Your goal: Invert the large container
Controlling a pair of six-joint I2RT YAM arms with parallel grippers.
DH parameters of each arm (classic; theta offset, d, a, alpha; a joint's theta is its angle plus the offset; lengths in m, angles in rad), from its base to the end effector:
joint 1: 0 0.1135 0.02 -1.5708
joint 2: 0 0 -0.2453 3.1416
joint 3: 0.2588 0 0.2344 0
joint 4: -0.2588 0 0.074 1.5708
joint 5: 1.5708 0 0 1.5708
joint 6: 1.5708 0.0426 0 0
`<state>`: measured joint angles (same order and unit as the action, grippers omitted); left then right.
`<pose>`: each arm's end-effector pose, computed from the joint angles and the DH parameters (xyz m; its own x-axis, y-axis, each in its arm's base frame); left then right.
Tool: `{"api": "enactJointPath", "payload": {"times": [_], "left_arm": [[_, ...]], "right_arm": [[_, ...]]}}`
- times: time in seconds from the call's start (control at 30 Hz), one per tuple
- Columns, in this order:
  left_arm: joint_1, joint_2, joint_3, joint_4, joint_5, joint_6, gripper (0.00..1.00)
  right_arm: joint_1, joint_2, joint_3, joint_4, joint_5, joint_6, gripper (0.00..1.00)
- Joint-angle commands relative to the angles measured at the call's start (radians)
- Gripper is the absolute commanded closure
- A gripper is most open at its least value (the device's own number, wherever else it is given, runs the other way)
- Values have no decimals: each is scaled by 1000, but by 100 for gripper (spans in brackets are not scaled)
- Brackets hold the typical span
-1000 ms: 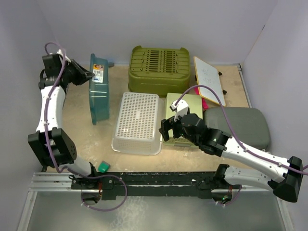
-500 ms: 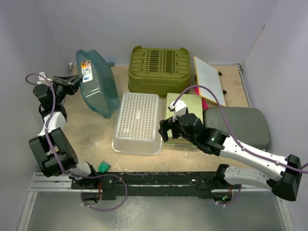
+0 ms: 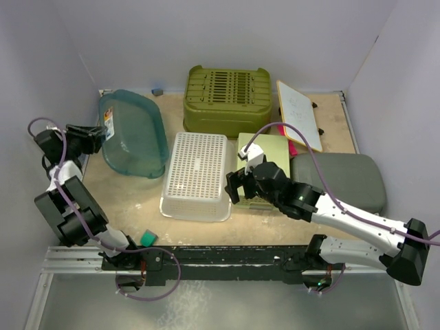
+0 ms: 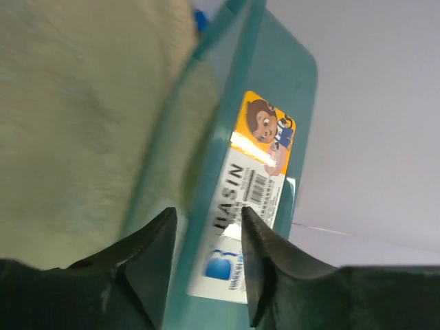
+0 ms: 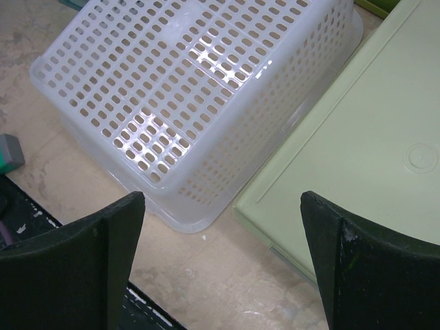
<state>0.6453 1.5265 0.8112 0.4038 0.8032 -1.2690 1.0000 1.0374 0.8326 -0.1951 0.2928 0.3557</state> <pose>0.2726 0.1668 0.2235 -0.1965 -0.9778 -0.0724 -0.1953 0.1114 -0.9744 0.1374 0.1912 0.2927 -0.4277 -0.0490 -0.9026 -0.5473 0.8087 0.2154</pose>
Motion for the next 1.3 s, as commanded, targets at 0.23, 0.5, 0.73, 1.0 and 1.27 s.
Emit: {"api": "enactJointPath", "payload": {"times": [0.23, 0.5, 0.73, 1.0, 1.27], "left_arm": [[-2, -93, 312, -911, -489, 729, 33], [-93, -126, 358, -1000, -754, 818, 30], [-208, -224, 440, -1045, -844, 824, 29], [-595, -366, 436, -1027, -944, 720, 27], [-969, -495, 220, -1095, -1169, 735, 26]], "right_arm": [[-4, 24, 18, 45, -26, 6, 4], [-5, 33, 33, 42, -21, 0, 4], [-4, 29, 64, -17, 120, -23, 2], [-269, 49, 175, -123, 54, -19, 0], [-524, -68, 40, -40, -204, 183, 0]]}}
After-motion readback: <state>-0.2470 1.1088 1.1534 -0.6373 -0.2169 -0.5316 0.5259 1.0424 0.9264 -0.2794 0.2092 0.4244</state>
